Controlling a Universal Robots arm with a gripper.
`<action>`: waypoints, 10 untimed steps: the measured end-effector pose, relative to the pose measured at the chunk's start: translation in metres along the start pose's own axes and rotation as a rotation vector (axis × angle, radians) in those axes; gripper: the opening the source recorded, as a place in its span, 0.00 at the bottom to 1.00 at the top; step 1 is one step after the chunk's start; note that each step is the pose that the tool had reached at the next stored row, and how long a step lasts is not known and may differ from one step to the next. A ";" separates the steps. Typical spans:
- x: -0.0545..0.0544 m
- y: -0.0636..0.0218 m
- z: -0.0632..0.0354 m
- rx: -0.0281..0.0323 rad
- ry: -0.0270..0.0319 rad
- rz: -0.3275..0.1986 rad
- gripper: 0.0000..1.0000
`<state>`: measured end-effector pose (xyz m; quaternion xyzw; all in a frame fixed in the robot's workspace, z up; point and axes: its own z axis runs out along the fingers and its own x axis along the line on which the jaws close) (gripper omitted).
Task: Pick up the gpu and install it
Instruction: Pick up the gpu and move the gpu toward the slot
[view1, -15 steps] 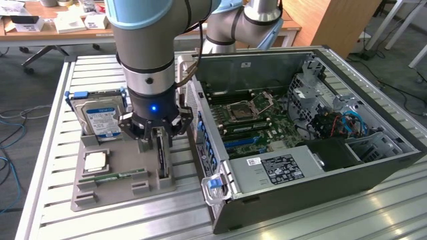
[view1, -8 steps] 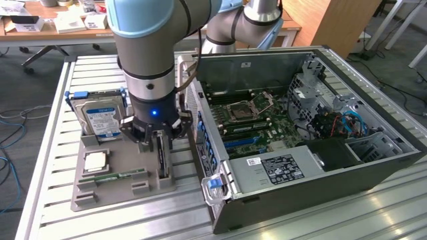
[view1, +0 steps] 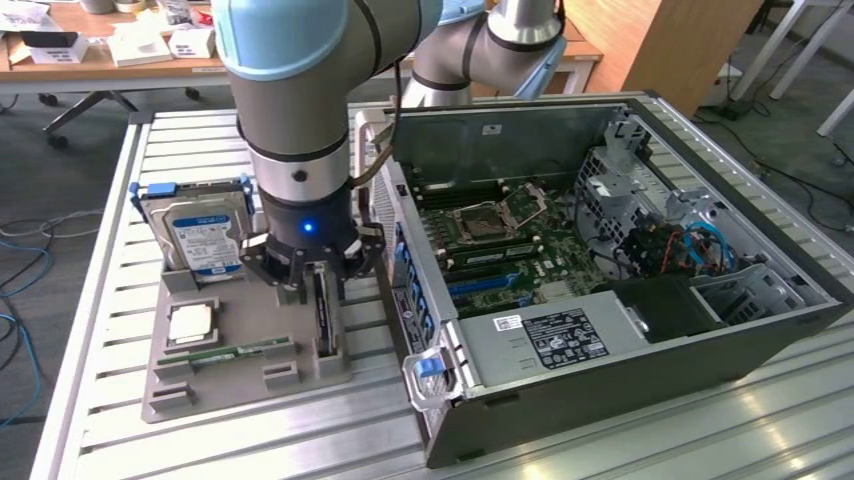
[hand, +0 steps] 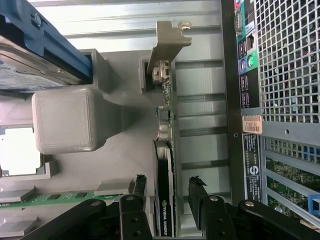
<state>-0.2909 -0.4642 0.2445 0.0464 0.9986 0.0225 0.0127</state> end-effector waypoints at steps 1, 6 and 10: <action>0.001 0.0009 0.0001 0.0000 0.0000 0.000 0.47; 0.003 0.0051 0.0040 0.0001 -0.0002 0.003 0.47; 0.003 0.0070 0.0104 0.0001 -0.0002 0.004 0.47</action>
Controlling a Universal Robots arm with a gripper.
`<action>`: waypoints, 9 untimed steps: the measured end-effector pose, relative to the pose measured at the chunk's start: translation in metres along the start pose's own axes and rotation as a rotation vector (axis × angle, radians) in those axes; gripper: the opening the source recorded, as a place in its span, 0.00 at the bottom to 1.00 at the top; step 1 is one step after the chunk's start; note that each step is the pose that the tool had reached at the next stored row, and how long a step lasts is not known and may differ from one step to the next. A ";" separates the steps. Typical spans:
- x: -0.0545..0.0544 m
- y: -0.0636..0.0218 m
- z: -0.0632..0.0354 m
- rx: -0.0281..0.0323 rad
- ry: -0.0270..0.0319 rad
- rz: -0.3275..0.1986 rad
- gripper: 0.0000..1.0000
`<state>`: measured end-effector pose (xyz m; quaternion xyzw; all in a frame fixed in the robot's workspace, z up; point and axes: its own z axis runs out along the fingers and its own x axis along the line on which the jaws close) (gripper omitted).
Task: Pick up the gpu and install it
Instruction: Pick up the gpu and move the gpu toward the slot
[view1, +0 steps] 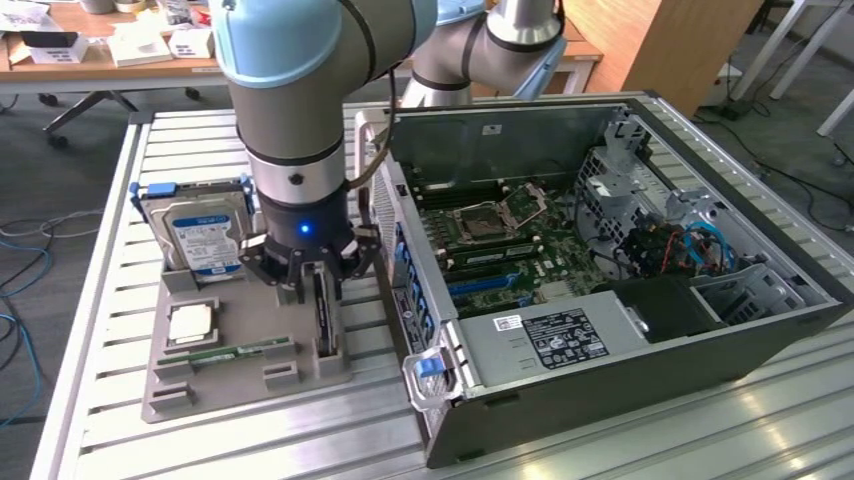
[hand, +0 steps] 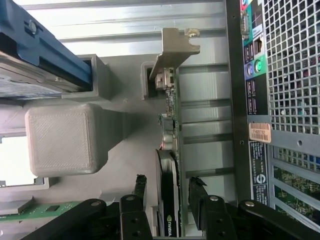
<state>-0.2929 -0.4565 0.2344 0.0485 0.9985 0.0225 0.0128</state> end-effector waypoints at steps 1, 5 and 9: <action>0.000 0.0007 0.0011 0.0001 0.0002 0.001 0.47; 0.000 0.0010 0.0017 0.0002 0.0001 0.001 0.47; 0.001 0.0008 0.0044 0.0001 0.0000 0.001 0.47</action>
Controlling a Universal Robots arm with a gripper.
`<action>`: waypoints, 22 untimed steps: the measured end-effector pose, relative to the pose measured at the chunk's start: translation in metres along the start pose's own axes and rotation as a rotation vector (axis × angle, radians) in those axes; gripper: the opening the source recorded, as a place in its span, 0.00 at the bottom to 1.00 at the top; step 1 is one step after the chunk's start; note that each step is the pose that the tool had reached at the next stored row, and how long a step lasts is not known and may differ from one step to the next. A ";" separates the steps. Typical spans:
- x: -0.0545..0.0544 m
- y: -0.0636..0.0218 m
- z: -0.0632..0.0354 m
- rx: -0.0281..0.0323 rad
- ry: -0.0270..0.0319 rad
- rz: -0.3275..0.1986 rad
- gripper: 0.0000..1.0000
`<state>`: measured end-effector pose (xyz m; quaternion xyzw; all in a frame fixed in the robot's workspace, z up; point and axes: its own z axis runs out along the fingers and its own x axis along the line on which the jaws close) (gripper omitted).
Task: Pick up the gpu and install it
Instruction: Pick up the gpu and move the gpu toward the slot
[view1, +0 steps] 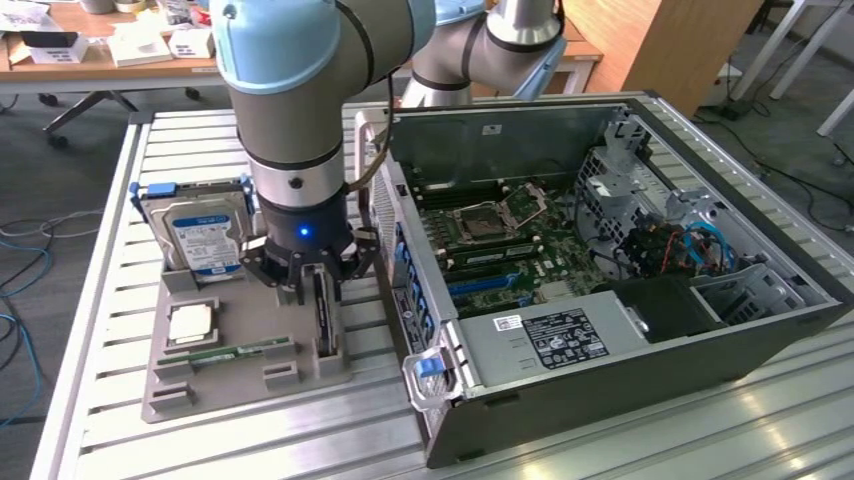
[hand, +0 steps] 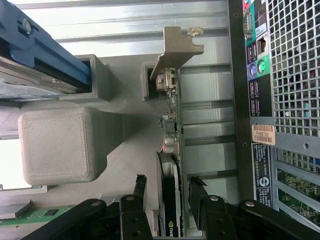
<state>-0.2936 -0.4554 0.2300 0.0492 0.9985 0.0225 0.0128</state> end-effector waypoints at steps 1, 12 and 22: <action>0.000 0.0000 0.0005 0.0001 0.0000 0.000 0.47; -0.001 0.0000 0.0021 0.0002 0.0000 0.001 0.47; -0.001 0.0000 0.0021 0.0002 0.0000 0.001 0.39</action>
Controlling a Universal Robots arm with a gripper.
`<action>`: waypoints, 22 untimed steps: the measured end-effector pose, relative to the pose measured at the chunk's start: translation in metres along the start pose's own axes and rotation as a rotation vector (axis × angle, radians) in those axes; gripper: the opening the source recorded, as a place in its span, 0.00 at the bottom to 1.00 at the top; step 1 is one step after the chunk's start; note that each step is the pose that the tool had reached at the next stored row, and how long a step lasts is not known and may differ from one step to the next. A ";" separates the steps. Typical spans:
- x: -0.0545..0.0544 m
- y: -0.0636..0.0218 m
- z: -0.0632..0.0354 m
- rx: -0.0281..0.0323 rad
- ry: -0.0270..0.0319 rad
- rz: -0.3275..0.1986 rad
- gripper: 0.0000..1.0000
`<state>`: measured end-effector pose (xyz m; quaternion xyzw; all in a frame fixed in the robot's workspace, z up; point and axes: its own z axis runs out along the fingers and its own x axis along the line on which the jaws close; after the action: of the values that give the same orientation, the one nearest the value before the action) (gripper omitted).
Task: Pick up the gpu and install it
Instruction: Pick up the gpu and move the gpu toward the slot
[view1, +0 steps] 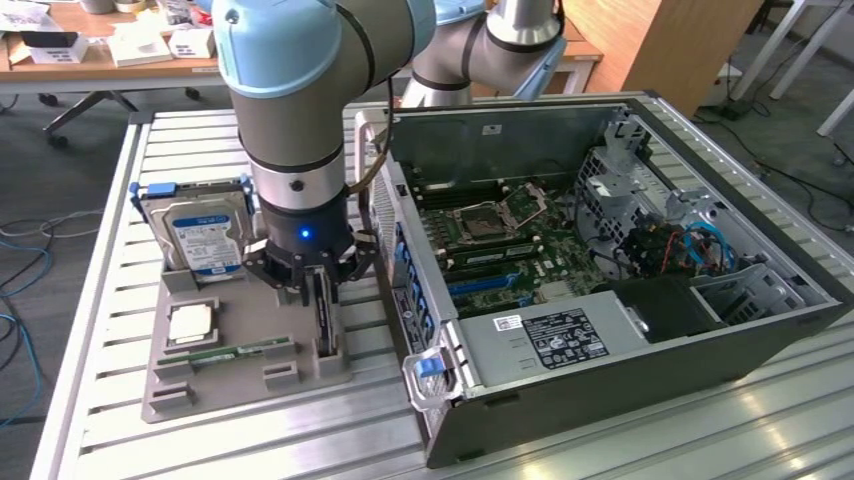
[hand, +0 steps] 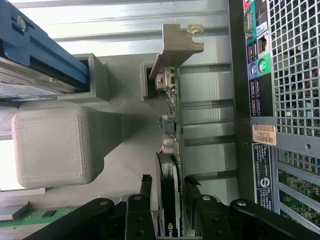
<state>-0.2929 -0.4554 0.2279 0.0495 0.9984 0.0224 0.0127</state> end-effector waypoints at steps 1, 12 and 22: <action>0.000 0.0000 0.0000 -0.0001 -0.0001 0.000 0.39; -0.001 -0.0010 -0.0015 -0.0002 0.0001 0.000 0.39; -0.003 -0.0020 -0.0016 -0.0007 0.0002 0.000 0.39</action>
<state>-0.2905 -0.4577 0.2294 0.0495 0.9984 0.0227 0.0127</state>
